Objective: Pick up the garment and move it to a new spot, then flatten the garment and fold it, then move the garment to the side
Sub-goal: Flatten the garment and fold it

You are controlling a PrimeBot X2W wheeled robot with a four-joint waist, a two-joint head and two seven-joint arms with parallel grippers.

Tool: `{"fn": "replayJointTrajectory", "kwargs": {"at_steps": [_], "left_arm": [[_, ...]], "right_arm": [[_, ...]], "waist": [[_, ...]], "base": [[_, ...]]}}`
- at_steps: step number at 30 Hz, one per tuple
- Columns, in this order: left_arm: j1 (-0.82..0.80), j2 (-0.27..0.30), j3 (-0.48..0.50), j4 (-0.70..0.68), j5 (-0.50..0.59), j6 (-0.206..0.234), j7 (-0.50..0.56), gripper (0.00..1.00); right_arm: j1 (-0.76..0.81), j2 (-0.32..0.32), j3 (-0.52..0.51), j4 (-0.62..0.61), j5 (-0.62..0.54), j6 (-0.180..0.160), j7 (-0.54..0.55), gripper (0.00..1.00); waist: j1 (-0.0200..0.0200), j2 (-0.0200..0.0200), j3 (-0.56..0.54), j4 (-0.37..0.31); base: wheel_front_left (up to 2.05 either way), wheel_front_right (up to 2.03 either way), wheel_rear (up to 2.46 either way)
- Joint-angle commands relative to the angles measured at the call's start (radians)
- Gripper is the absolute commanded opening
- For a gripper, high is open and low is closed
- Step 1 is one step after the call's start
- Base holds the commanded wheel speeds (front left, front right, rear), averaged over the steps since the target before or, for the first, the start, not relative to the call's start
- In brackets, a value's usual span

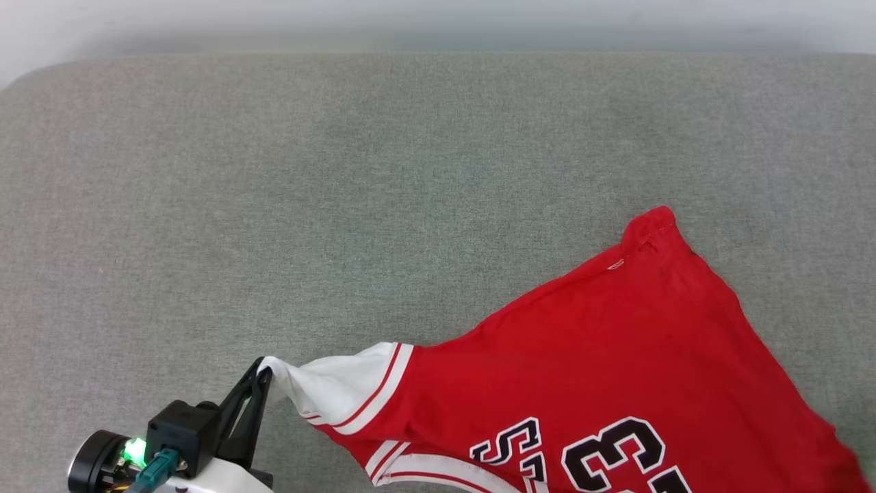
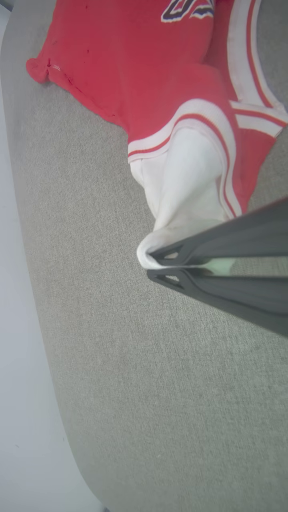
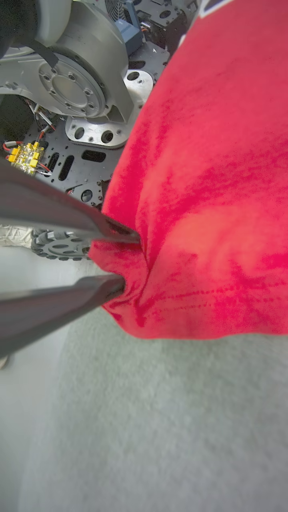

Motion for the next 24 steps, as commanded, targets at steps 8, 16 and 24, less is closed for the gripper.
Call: {"fn": "replayJointTrajectory", "kwargs": {"at_steps": [8,16,24], "left_arm": [[-0.015,-0.008,-0.008,-0.007,0.011,0.003,0.006,0.00],[-0.061,-0.020,-0.015,-0.011,0.034,-0.012,0.013,0.00],[-0.117,-0.042,-0.026,-0.009,0.063,-0.031,0.017,0.00]], "right_arm": [[-0.082,-0.054,-0.235,-0.157,-0.066,-0.001,0.047,1.00],[-0.329,-0.083,-0.279,-0.292,-0.119,-0.001,0.241,1.00],[-0.617,0.010,-0.108,-0.239,-0.175,-0.001,0.460,1.00]], "waist": [[0.0001,0.0000,-0.009,0.003],[0.0001,0.0000,0.048,0.041],[0.0001,0.0000,0.110,0.083]], "base": [[0.00,0.00,0.00],[0.00,0.00,0.00],[0.00,0.00,0.00]]}}
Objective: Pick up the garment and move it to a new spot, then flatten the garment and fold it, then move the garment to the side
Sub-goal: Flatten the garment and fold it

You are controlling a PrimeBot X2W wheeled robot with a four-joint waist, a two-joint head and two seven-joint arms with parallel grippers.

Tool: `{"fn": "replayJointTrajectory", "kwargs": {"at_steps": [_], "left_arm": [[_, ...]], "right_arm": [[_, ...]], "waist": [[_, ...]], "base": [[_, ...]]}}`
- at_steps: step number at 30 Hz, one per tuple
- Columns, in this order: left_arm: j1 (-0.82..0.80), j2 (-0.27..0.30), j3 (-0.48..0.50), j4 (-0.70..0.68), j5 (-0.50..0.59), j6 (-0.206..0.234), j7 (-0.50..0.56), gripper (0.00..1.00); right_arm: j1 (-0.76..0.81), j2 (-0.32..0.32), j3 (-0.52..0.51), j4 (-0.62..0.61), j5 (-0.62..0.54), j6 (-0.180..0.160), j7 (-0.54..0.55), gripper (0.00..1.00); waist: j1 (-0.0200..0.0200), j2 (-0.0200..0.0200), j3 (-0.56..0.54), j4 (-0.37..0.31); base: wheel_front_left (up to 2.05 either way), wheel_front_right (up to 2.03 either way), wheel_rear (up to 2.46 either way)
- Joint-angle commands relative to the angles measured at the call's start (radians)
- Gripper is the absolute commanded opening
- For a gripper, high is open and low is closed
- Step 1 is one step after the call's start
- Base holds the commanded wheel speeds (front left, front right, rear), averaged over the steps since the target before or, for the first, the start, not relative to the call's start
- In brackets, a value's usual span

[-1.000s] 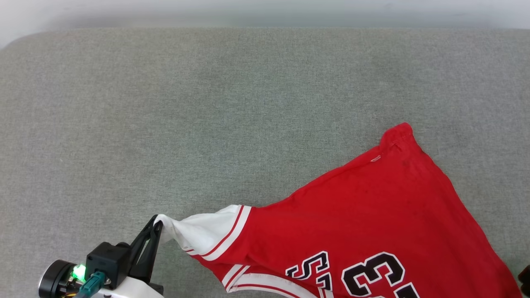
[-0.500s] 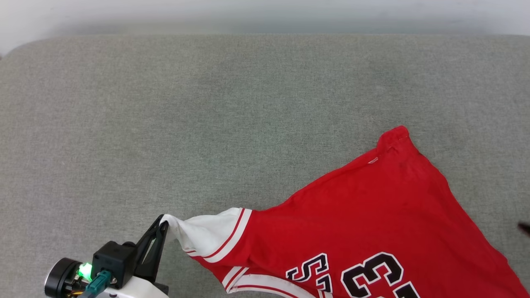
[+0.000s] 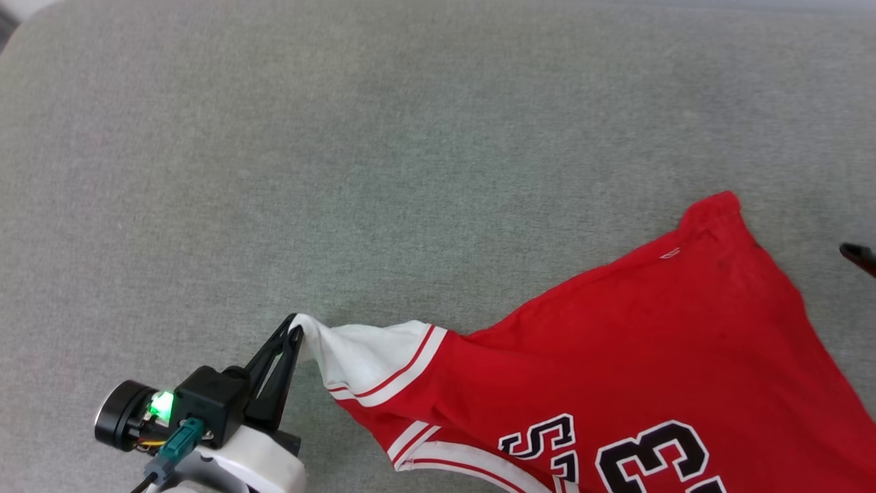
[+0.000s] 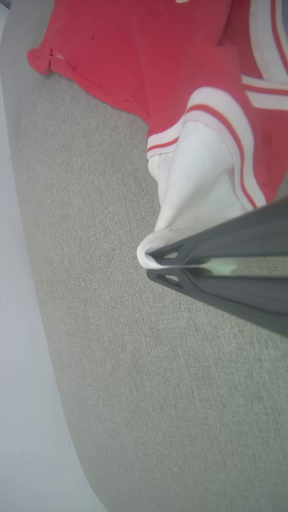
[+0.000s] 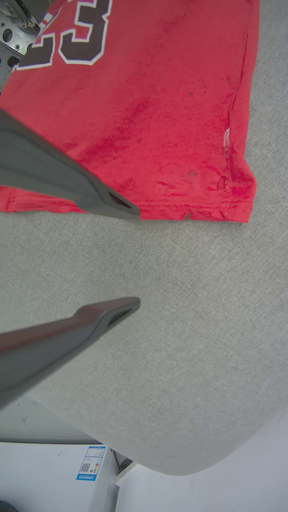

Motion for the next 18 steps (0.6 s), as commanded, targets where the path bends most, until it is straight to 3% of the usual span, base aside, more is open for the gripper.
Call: {"fn": "replayJointTrajectory", "kwargs": {"at_steps": [1,2,11,18], "left_arm": [[-0.014,-0.006,0.000,-0.001,0.008,-0.004,0.002,0.00],[-0.027,-0.012,-0.002,0.000,0.015,-0.006,0.001,0.00],[-0.071,-0.035,-0.005,0.001,0.035,-0.012,-0.003,0.00],[-0.098,-0.054,-0.008,0.016,0.044,-0.022,-0.010,0.00]], "right_arm": [[-0.022,0.008,0.008,0.010,-0.006,-0.001,0.006,1.00],[-0.092,0.052,0.053,0.057,-0.027,-0.001,0.035,1.00],[-0.266,0.171,0.191,0.242,-0.080,-0.001,0.006,1.00],[-0.248,0.230,0.351,0.399,-0.084,-0.001,-0.060,1.00]], "waist": [[-0.0001,-0.0001,0.021,0.018],[-0.0001,-0.0001,0.042,0.029],[-0.0001,-0.0001,0.118,0.063],[-0.0001,-0.0001,0.164,0.077]], "base": [[0.00,0.00,0.00],[0.00,0.00,0.00],[0.00,0.00,0.00],[0.00,0.00,0.00]]}}
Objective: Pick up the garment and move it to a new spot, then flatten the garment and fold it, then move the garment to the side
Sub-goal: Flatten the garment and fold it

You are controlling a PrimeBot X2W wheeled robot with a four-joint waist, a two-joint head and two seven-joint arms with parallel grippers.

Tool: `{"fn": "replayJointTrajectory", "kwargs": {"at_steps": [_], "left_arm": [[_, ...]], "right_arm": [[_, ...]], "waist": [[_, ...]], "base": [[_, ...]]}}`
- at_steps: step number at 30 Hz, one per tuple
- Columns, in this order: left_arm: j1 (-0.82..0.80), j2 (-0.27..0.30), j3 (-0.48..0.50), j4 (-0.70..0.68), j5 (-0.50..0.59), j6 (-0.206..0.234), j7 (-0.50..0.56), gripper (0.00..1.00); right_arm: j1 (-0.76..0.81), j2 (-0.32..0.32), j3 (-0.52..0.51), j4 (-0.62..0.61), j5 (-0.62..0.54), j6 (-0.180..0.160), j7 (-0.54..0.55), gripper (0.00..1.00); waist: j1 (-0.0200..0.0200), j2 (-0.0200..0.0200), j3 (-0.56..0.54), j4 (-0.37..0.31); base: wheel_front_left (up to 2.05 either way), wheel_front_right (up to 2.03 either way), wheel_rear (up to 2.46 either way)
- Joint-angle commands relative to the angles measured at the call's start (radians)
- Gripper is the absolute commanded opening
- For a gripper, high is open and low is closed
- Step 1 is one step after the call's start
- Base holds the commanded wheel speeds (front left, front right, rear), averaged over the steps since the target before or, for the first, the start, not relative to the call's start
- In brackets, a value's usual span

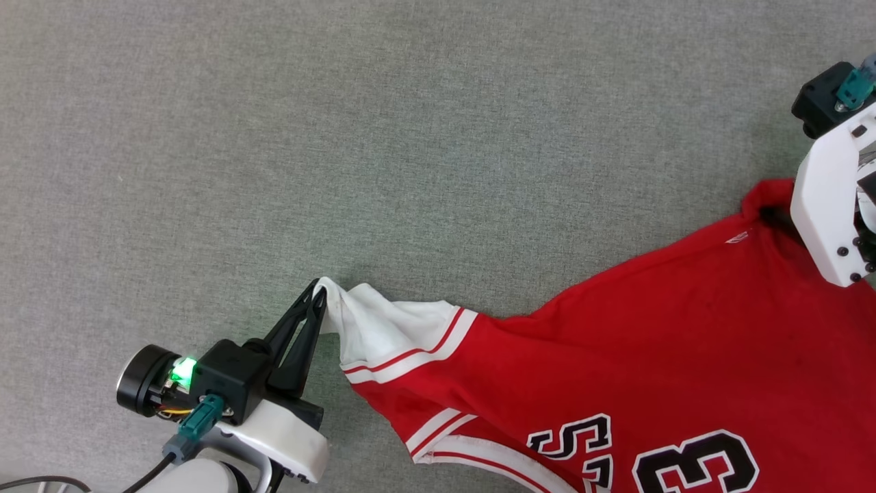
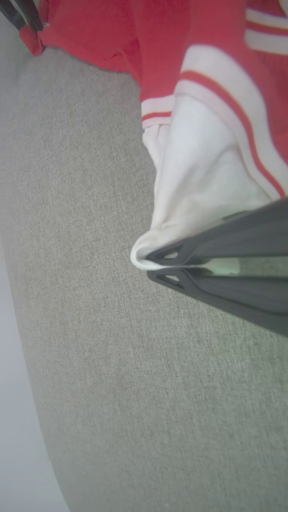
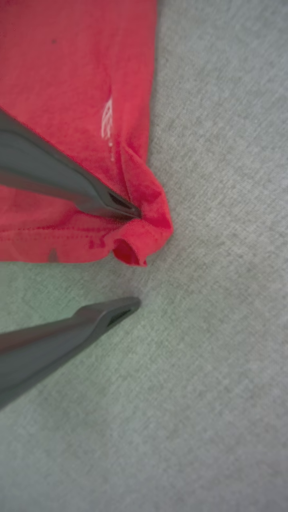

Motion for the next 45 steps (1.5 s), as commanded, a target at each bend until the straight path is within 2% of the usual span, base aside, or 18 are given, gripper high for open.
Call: {"fn": "replayJointTrajectory", "kwargs": {"at_steps": [1,2,3,15,24,29,35,39,45], "left_arm": [[-0.016,-0.008,-0.001,0.010,0.004,-0.005,-0.006,0.00],[-0.016,-0.010,-0.001,0.015,0.002,-0.006,-0.007,0.00],[-0.014,-0.011,-0.002,0.021,0.000,-0.007,-0.006,0.00],[0.023,-0.012,0.003,0.055,-0.027,-0.021,-0.025,0.00],[-0.087,0.047,0.043,-0.002,0.008,-0.034,0.008,0.00],[-0.212,0.060,0.075,-0.016,0.031,-0.063,0.047,0.00],[-0.428,0.062,0.098,0.005,0.082,-0.135,0.121,0.00],[-0.596,0.036,0.111,0.046,0.112,-0.192,0.163,0.00],[-0.864,-0.036,0.133,0.161,0.148,-0.273,0.203,0.00]], "right_arm": [[0.074,0.025,0.093,0.065,0.022,0.001,-0.012,0.61],[0.073,0.027,0.105,0.072,0.029,0.001,-0.028,0.04],[0.068,0.025,0.115,0.075,0.036,0.001,-0.046,0.00],[-0.009,-0.052,0.120,0.006,0.116,0.000,-0.337,0.00],[0.027,-0.078,0.027,-0.088,0.115,0.000,-0.489,0.00],[0.011,-0.043,-0.060,-0.136,0.079,0.000,-0.528,0.00],[-0.072,0.026,-0.150,-0.172,-0.006,-0.001,-0.533,0.00],[-0.164,0.084,-0.188,-0.158,-0.067,0.000,-0.530,0.00],[-0.348,0.158,-0.222,-0.088,-0.146,-0.001,-0.537,0.00]], "waist": [[0.0000,0.0000,0.004,0.002],[0.0000,0.0000,0.001,-0.001],[0.0000,0.0000,-0.004,-0.003],[0.0000,0.0000,-0.179,-0.065],[0.0000,0.0000,-0.276,-0.123],[0.0000,0.0000,-0.277,-0.154],[0.0000,0.0000,-0.227,-0.189],[0.0000,0.0000,-0.175,-0.206],[0.0000,0.0000,-0.090,-0.218]], "base": [[0.00,0.00,0.00],[0.00,0.00,0.00],[0.00,0.00,0.00],[0.00,0.00,0.00],[0.00,0.00,0.00],[0.00,0.00,0.00],[0.00,0.00,0.00],[0.00,0.00,0.00],[0.00,0.00,0.00]]}}
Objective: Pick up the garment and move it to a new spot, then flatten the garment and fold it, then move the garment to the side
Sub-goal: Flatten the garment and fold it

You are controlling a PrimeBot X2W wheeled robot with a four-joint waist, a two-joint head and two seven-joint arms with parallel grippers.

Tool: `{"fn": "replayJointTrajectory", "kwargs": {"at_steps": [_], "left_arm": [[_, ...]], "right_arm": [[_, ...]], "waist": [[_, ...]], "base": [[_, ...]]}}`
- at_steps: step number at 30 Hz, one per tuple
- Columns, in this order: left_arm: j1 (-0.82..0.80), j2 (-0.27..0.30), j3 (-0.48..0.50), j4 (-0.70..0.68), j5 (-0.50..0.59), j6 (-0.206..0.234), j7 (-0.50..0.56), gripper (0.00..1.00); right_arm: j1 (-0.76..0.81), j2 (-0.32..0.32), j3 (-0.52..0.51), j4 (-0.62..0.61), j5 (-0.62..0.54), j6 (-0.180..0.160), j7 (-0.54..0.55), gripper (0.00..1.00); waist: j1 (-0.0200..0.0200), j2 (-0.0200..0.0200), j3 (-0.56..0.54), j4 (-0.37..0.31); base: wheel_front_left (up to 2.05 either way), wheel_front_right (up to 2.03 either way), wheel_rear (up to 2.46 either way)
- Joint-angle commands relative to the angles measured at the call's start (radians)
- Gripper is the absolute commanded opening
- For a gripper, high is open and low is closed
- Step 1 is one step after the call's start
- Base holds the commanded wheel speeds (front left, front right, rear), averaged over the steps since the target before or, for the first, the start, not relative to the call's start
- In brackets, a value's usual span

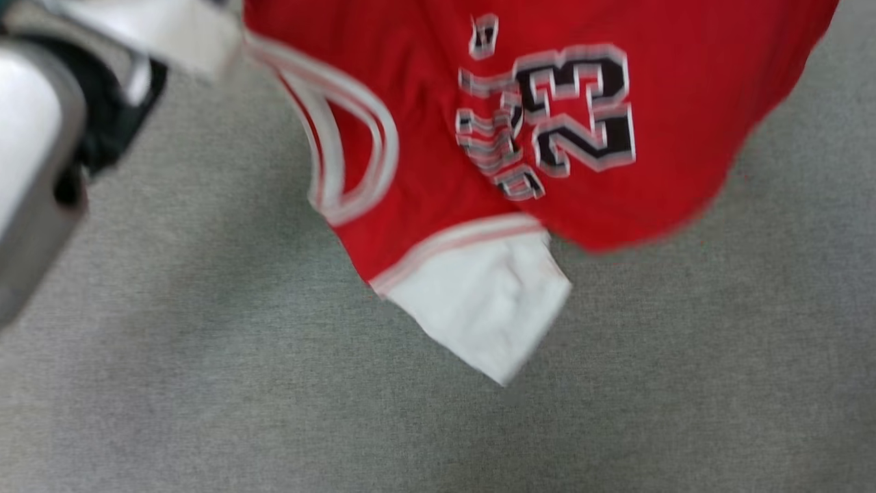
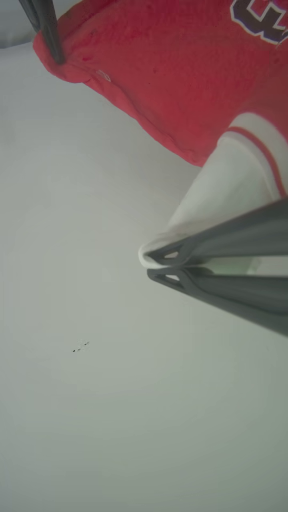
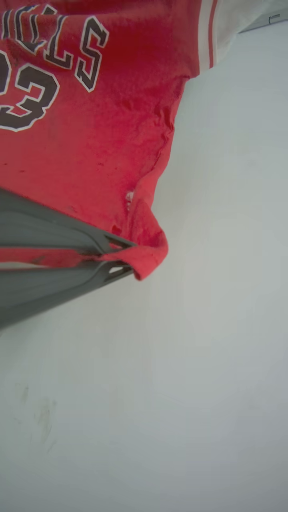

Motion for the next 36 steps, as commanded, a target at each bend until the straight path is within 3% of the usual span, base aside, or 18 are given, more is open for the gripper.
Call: {"fn": "replayJointTrajectory", "kwargs": {"at_steps": [1,13,19,27,36], "left_arm": [[-0.100,-0.030,0.013,0.054,0.015,-0.026,0.007,0.00],[-0.568,-0.146,0.048,0.319,0.071,-0.152,0.006,0.00],[-0.772,-0.212,0.056,0.483,0.089,-0.208,-0.048,0.00],[-0.828,-0.261,0.026,0.675,0.087,-0.254,-0.122,0.00],[-0.682,-0.285,-0.008,0.821,0.048,-0.274,-0.217,0.00]], "right_arm": [[-0.081,0.025,-0.013,0.036,-0.032,-0.001,-0.012,0.00],[-0.468,0.059,0.012,0.223,-0.151,-0.001,-0.048,0.00],[-0.657,0.088,0.055,0.346,-0.174,-0.001,-0.099,0.00],[-0.746,0.123,0.171,0.503,-0.139,-0.001,-0.177,0.00],[-0.633,0.149,0.311,0.664,-0.054,-0.001,-0.286,0.00]], "waist": [[-0.0001,0.0000,0.057,-0.011],[-0.0001,0.0000,0.177,-0.008],[-0.0001,0.0000,0.215,0.004],[-0.0001,0.0000,0.250,0.023],[-0.0001,0.0000,0.249,0.028]], "base": [[0.00,0.00,0.00],[0.00,0.00,0.00],[0.00,0.00,0.00],[0.00,0.00,0.00],[0.00,0.00,0.00]]}}
